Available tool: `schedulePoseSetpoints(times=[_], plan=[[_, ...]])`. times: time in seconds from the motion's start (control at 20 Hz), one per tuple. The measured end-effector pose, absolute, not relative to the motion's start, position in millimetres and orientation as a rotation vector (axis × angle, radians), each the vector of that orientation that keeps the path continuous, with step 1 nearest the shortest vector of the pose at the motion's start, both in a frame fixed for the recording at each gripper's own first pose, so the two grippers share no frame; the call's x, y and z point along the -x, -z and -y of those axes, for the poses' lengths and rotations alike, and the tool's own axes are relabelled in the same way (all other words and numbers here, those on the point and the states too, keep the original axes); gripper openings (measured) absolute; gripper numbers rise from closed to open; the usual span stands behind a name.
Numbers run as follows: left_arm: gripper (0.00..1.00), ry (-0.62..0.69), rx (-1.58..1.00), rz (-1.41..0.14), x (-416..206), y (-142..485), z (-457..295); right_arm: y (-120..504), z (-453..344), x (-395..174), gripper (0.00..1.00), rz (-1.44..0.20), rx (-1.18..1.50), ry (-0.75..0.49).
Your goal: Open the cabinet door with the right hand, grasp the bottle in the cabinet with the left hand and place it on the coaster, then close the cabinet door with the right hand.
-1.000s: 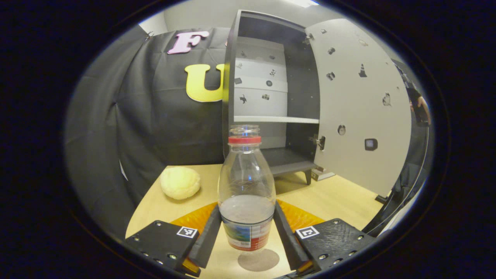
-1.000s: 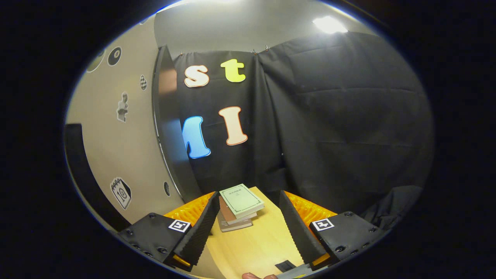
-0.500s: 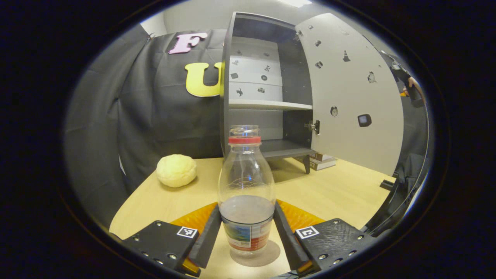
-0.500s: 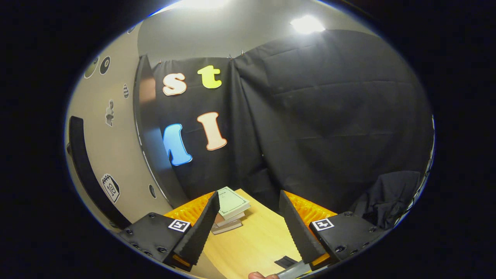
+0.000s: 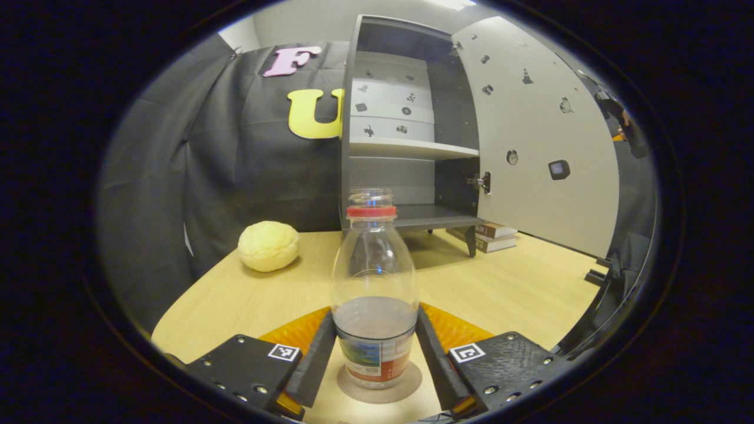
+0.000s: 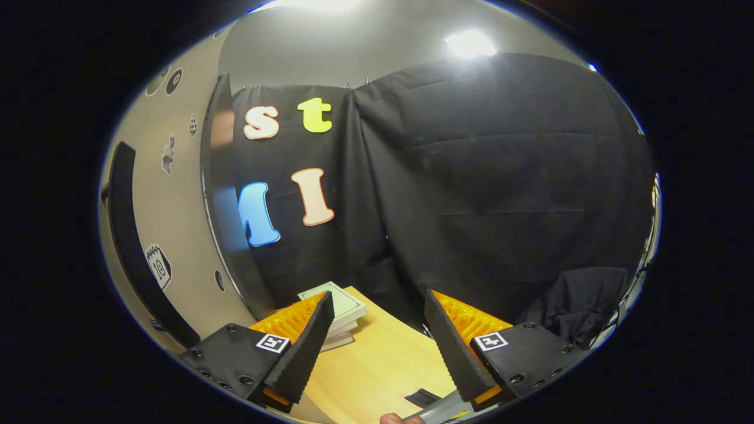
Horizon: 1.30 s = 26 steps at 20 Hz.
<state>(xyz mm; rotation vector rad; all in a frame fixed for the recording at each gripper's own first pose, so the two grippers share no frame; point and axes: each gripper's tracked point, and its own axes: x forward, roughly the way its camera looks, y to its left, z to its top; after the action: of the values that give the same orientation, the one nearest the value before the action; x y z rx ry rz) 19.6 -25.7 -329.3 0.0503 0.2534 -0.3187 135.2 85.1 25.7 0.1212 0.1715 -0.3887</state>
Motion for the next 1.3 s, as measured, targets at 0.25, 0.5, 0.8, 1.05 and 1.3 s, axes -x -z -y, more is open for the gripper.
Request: schedulePoseSetpoints(times=[0.25, 0.5, 0.8, 1.05, 1.3], plan=[[0.78, 0.308, -0.03, -0.287, -23, 335, 22, -24, -92, -132, 0.93, -0.181, 0.019, 0.365], [0.78, 0.289, 0.007, -0.282, -25, 330, 14, -14, -94, -130, 0.95, -0.199, 0.052, 0.346], [0.92, 0.298, -0.027, -0.275, -22, 332, 23, -8, -90, -130, 0.99, -0.21, 0.043, 0.348], [0.89, 0.27, -0.044, -0.266, -18, 326, 17, -3, -89, -130, 0.99, -0.216, 0.036, 0.348], [0.92, 0.259, 0.003, -0.271, -7, 306, 8, 6, -85, -129, 0.99, -0.226, 0.056, 0.355]])
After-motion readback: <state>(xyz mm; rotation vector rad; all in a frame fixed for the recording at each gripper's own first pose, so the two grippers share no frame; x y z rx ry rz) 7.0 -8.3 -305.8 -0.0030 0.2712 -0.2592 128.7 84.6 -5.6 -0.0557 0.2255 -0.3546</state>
